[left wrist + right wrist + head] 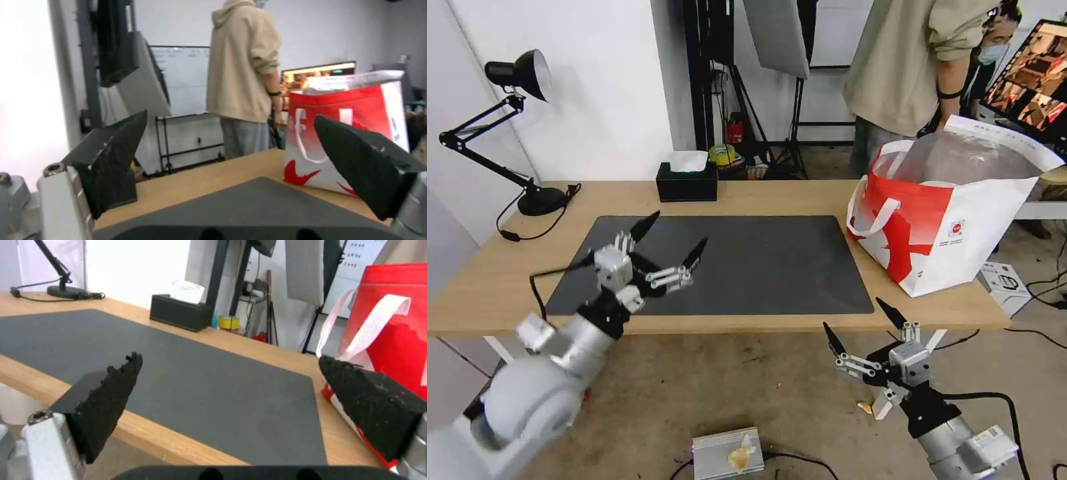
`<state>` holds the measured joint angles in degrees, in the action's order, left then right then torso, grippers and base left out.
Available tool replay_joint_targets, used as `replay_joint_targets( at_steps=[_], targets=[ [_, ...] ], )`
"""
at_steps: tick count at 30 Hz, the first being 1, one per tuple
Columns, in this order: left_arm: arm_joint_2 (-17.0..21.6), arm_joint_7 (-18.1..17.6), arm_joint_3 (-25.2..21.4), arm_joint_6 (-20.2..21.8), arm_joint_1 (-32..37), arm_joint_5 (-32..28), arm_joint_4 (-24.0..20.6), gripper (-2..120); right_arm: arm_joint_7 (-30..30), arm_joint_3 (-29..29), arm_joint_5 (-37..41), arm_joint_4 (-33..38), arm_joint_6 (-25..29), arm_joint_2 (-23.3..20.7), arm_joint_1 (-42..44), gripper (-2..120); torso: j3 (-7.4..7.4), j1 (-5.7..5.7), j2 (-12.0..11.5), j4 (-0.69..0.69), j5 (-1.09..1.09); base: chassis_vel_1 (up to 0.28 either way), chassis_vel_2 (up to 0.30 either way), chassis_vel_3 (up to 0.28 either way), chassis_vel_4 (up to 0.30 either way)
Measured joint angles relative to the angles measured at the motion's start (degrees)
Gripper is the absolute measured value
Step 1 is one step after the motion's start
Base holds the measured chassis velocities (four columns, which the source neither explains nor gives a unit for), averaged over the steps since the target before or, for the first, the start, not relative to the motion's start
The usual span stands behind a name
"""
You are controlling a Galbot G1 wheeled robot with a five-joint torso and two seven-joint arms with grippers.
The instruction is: Pick up the trash from the table and place it into the takeout bag.
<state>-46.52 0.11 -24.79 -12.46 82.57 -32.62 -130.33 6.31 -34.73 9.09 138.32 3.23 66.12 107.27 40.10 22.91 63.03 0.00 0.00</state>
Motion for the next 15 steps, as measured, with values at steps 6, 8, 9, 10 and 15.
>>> replay_joint_targets(
  at_steps=[6,8,9,10,15],
  targets=[
    [-6.3,0.9,-0.7,-1.1,3.3,4.6,0.0,100,0.0,0.0,0.0,0.0,0.0,0.0,0.0,100,0.00,0.01,0.0,-0.01,0.01,0.000,0.000,0.000,0.000],
    [-9.7,1.4,-1.0,-2.4,5.6,7.8,0.4,100,0.0,0.0,0.0,0.0,0.0,0.0,0.0,100,0.00,0.01,0.0,-0.01,0.01,0.000,0.000,0.000,0.000],
    [-9.7,1.4,-1.0,-2.4,5.6,7.8,0.4,100,0.0,0.0,0.0,0.0,0.0,0.0,0.0,100,0.00,0.01,0.0,-0.01,0.01,0.000,0.000,0.000,0.000],
    [-11.4,1.7,-1.0,-3.2,6.7,9.4,0.6,100,0.0,0.0,0.0,0.0,0.0,0.0,0.0,100,0.00,0.01,0.0,0.00,0.00,0.000,0.000,0.000,0.000],
    [-17.3,3.2,-1.0,-5.4,9.6,14.8,1.6,100,0.0,0.0,0.0,0.0,0.0,0.0,0.0,100,0.00,0.01,0.0,0.00,0.01,0.000,0.000,0.000,0.000]
  ],
)
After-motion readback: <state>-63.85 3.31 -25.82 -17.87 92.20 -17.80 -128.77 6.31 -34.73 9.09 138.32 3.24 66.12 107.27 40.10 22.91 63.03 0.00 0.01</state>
